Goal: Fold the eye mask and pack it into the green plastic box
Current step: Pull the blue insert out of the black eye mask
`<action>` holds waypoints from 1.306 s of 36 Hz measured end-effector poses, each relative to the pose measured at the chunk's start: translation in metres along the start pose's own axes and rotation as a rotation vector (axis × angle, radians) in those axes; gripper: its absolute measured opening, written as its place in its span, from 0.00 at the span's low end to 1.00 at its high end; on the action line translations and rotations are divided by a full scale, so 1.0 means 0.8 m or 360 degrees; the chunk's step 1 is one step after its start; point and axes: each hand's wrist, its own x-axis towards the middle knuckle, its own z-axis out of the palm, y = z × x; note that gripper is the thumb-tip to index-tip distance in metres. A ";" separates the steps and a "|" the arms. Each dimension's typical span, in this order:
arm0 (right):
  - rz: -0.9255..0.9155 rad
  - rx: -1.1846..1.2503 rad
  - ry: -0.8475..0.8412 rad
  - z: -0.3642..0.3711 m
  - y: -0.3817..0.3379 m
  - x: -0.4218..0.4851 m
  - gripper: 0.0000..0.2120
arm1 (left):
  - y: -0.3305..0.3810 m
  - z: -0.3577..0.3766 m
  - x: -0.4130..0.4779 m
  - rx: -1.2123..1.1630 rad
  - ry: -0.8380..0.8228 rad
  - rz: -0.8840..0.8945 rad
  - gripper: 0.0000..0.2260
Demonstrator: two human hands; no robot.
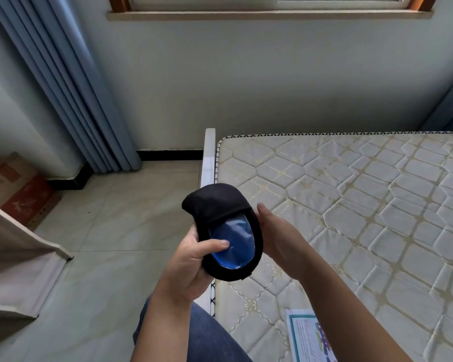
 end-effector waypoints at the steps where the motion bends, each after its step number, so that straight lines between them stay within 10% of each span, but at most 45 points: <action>1: -0.0014 0.0106 -0.0005 0.003 -0.003 0.001 0.18 | 0.000 0.001 -0.001 0.0044 -0.0023 -0.0021 0.26; 20: -0.0358 0.0047 0.0010 0.000 0.008 -0.004 0.12 | -0.024 0.008 0.003 0.0376 0.0201 -0.0101 0.09; 36: -0.0388 0.0162 0.0152 -0.006 0.025 -0.003 0.16 | -0.017 0.003 -0.002 0.0762 -0.0114 -0.0262 0.29; 47: -0.0293 0.0179 -0.0013 -0.009 0.016 -0.007 0.18 | -0.026 0.002 0.002 0.0903 0.0103 -0.0233 0.23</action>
